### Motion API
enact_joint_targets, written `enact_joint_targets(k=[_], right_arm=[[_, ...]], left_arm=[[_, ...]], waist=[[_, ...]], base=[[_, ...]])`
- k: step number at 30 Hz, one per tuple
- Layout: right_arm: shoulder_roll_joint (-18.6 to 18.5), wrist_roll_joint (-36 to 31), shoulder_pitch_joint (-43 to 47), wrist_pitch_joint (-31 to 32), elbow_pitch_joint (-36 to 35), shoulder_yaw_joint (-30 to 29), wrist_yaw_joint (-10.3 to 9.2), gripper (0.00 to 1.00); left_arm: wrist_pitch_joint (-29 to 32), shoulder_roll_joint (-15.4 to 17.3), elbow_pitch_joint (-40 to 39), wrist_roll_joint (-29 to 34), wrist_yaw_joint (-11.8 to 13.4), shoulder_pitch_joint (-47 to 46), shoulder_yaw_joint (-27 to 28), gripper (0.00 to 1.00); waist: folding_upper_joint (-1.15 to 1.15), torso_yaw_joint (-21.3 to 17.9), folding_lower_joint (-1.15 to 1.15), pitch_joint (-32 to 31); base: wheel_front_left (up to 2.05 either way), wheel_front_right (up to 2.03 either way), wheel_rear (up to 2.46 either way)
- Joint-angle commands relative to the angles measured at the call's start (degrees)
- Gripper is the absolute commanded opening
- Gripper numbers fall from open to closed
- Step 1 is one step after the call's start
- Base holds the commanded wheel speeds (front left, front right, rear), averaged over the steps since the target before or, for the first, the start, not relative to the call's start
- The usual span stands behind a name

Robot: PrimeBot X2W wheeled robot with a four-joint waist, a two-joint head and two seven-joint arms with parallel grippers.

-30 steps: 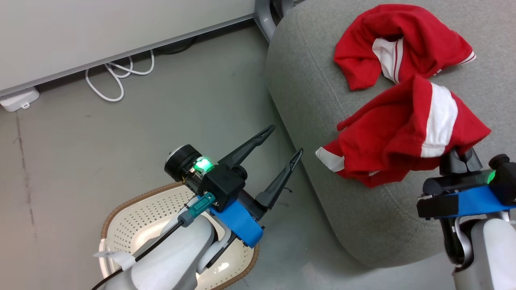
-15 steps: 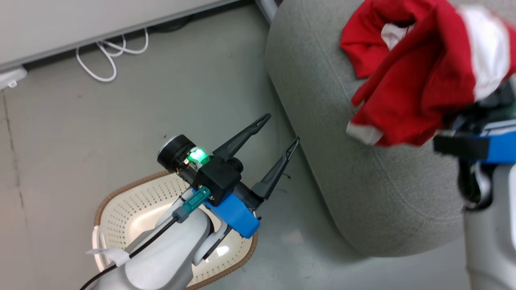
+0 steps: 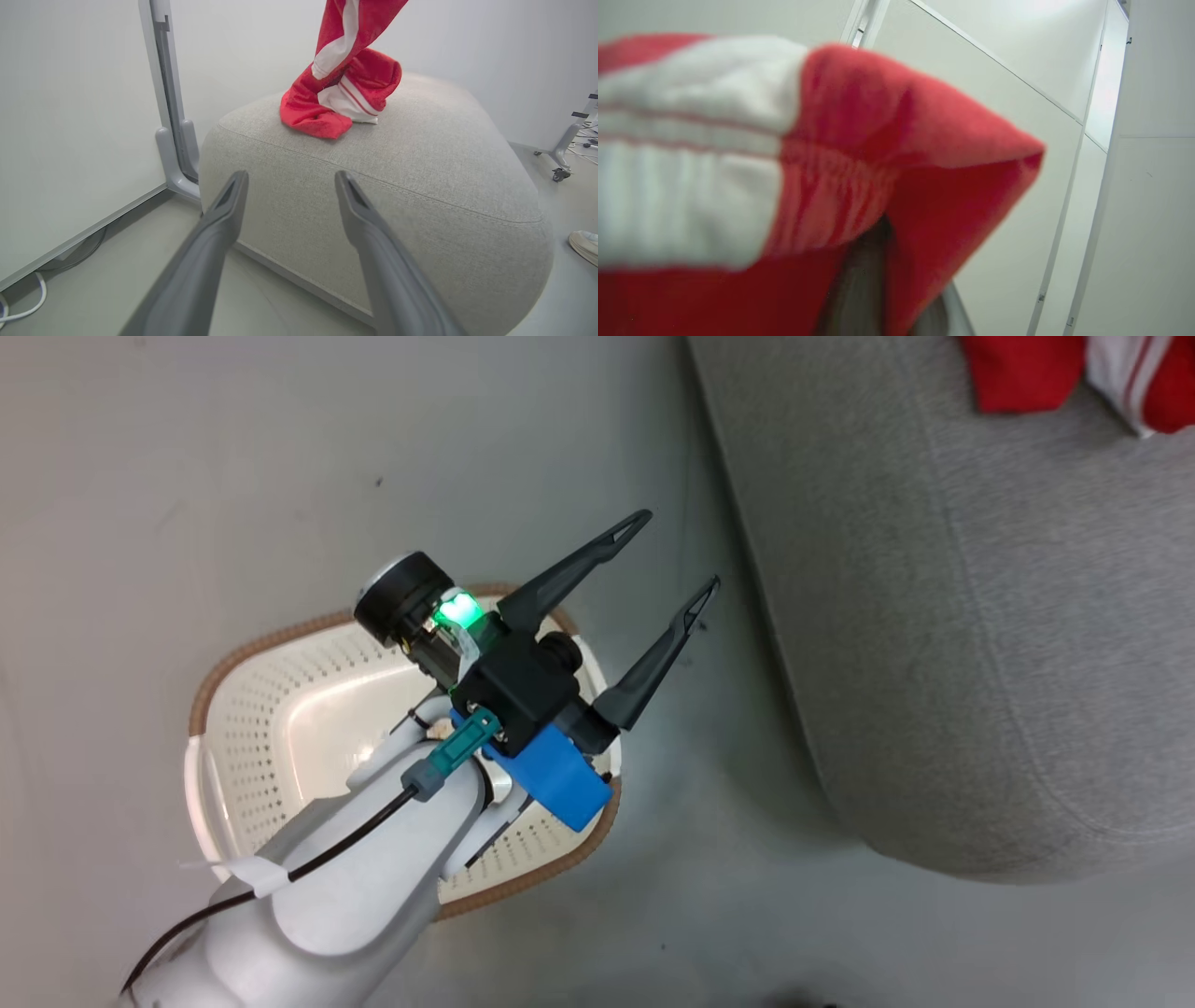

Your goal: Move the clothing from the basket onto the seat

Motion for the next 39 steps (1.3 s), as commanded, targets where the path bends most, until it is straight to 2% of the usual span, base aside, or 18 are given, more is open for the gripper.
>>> enact_joint_targets(k=[1, 5, 9, 19, 26, 27, 28, 29, 39], right_arm=[[-1.2, 0.3, -1.9, 0.0, 1.1, -0.8, 0.01, 0.00], [-4.7, 1.0, -6.0, 0.0, 7.6, -4.9, 0.01, 0.00], [-6.1, -0.9, -5.2, 0.0, 13.4, -6.6, 0.01, 0.00], [-2.1, -4.9, 0.9, 0.0, 26.2, -11.8, 0.01, 0.00], [-0.9, -5.7, 0.8, 0.0, 32.6, -12.3, 0.01, 0.00], [-0.9, -5.5, 0.9, 0.0, 32.7, -12.3, 0.01, 0.21], [-0.8, -5.3, 1.1, 0.0, 32.6, -12.4, 0.01, 0.74], [-0.6, -5.1, 1.7, 0.0, 32.0, -12.1, 0.01, 1.00], [2.7, -2.7, 15.5, 0.0, 23.6, -8.9, 0.01, 1.00]], left_arm=[[0.1, 0.3, -0.3, 0.4, 0.0, -1.2, 0.2, 1.00], [0.2, 0.3, -0.4, 1.0, -0.3, -2.6, -0.4, 1.00], [-0.2, -0.2, -0.3, 0.9, -0.3, -3.4, -0.6, 1.00], [-0.5, 0.7, -0.1, 0.8, 0.0, -4.0, -0.6, 1.00], [-0.6, 0.6, 0.2, 0.5, 0.4, -4.2, -0.8, 1.00], [-0.7, 0.5, 0.4, 0.5, 0.4, -4.1, -0.9, 1.00], [-0.7, 0.5, 0.5, 0.4, 0.4, -4.0, -1.0, 1.00], [-0.8, 0.4, 0.6, 0.4, 0.4, -3.8, -0.9, 1.00], [-2.1, -1.0, 2.9, -1.4, 1.0, 0.2, -0.5, 1.00]], waist=[[0.00, 1.6, -0.01, 4.1], [0.00, 2.3, -0.01, 7.2], [0.00, 3.4, -0.01, 8.7], [0.00, 4.1, -0.01, 10.1], [0.00, 4.1, -0.01, 9.7], [0.00, 4.1, -0.01, 9.4], [0.00, 4.1, -0.01, 9.0], [0.00, 4.1, -0.01, 8.5], [0.00, 3.7, -0.01, 0.2]], base=[[0.00, 0.00, 0.00], [0.00, 0.00, 0.00], [0.00, 0.00, 0.00], [0.00, 0.00, 0.00], [0.00, 0.00, 0.00], [0.00, 0.00, 0.00], [0.00, 0.00, 0.00], [0.00, 0.00, 0.00], [0.00, 0.00, 0.00]])
